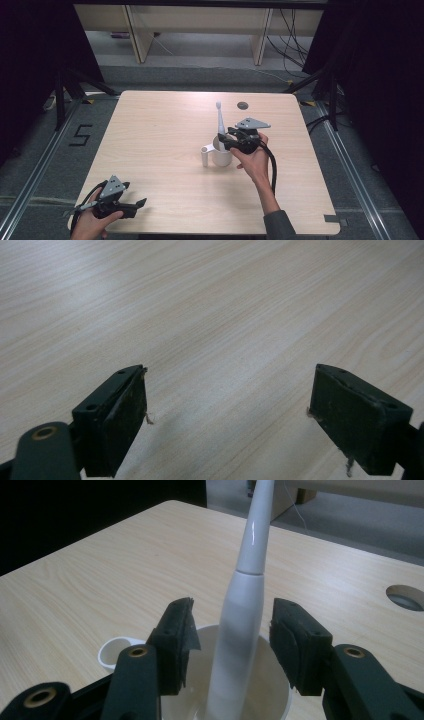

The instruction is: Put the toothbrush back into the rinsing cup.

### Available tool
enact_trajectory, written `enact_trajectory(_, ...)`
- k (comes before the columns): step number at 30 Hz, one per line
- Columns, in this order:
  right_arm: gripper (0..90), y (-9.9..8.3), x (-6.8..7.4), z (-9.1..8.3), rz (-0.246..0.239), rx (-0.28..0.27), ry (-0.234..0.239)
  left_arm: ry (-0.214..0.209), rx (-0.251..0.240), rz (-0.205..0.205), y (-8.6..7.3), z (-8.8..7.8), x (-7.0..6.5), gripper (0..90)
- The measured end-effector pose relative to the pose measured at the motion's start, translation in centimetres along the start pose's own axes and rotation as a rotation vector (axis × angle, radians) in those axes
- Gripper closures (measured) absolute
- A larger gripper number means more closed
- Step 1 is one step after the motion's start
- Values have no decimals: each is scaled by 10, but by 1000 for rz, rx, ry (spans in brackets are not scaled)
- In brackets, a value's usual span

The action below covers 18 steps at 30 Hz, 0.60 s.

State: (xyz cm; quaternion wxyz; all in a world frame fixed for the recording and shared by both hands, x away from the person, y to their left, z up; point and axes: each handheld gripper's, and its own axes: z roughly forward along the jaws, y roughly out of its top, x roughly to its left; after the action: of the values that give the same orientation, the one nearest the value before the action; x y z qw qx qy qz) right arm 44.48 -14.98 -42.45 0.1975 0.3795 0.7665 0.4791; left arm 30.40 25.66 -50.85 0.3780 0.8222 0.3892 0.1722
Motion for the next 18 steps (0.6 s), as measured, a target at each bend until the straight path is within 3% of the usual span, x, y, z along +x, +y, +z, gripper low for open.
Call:
enact_trajectory(2,516,0,1,-2,20,5,-2,1,3,0,0,0,0,148)
enact_trajectory(5,504,0,0,-4,1,-6,-12,1,0,-1,0,0,0,148)
enact_trajectory(9,484,1,0,-8,19,-22,4,5,-9,-6,0,1,-1,148)
enact_trajectory(18,376,2,3,-12,39,-30,4,3,-4,-4,0,1,0,147)
